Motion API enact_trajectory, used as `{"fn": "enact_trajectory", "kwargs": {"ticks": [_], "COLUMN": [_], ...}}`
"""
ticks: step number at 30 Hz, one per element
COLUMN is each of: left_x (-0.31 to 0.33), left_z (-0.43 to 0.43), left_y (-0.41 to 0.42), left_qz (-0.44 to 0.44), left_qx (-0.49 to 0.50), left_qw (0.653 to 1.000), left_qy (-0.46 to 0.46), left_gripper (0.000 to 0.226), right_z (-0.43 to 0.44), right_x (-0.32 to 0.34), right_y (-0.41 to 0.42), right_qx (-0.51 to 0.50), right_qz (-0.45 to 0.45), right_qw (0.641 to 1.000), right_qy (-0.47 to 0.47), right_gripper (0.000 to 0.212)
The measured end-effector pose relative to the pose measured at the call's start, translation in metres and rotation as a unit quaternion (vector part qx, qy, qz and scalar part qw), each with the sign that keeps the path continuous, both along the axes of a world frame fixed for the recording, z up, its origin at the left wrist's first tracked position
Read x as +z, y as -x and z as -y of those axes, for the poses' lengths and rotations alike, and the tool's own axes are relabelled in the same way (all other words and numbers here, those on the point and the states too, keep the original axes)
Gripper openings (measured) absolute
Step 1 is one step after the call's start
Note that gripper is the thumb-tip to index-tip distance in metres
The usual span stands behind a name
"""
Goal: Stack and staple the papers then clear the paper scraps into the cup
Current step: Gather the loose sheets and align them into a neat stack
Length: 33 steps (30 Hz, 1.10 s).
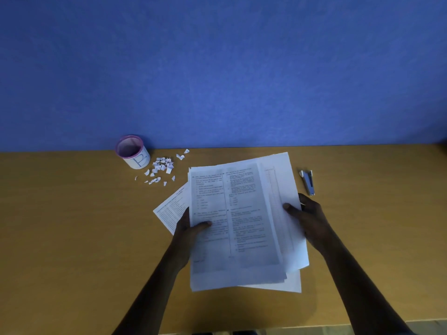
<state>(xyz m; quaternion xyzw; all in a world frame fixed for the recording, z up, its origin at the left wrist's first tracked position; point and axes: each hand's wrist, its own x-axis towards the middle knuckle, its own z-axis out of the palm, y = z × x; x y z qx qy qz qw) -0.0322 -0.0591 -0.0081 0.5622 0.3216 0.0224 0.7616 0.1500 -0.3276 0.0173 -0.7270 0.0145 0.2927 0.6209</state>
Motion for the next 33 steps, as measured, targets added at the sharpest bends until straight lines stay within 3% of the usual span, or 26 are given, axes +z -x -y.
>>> {"fn": "enact_trajectory", "kwargs": {"ticks": [8,14,20,23,25,29,33], "left_x": [0.005,0.003,0.000,0.003,0.003,0.010,0.025], "left_z": [0.011,0.016,0.012,0.009,0.009,0.009,0.001], "left_y": [-0.009,-0.011,-0.011,-0.012,-0.012,-0.018,-0.029], "left_qz": [0.000,0.004,-0.001,-0.003,-0.008,-0.017,0.010], "left_qx": [0.033,0.023,-0.007,-0.034,-0.057,-0.066,-0.023], "left_qw": [0.998,0.995,0.998,0.999,0.998,0.997,0.993], "left_qy": [0.058,0.101,0.063,0.022,0.001,-0.043,-0.113], "left_gripper": [0.046,0.056,0.059,0.057,0.056,0.047,0.036], "right_z": [-0.016,-0.023,-0.030,-0.031,-0.033,-0.038,-0.046], "right_x": [0.002,0.007,0.013,0.008,0.000,-0.007,0.007], "right_y": [0.018,0.026,0.026,0.024,0.022,0.023,0.020], "right_qx": [0.017,0.086,0.086,0.101,0.121,0.122,0.077], "right_qz": [-0.082,-0.112,-0.135,-0.141,-0.117,0.009,0.106], "right_qw": [0.988,0.973,0.974,0.975,0.979,0.992,0.991], "right_qy": [-0.129,-0.185,-0.160,-0.142,-0.115,-0.013,-0.018], "right_gripper": [0.033,0.038,0.031,0.044,0.034,0.045,0.040]}}
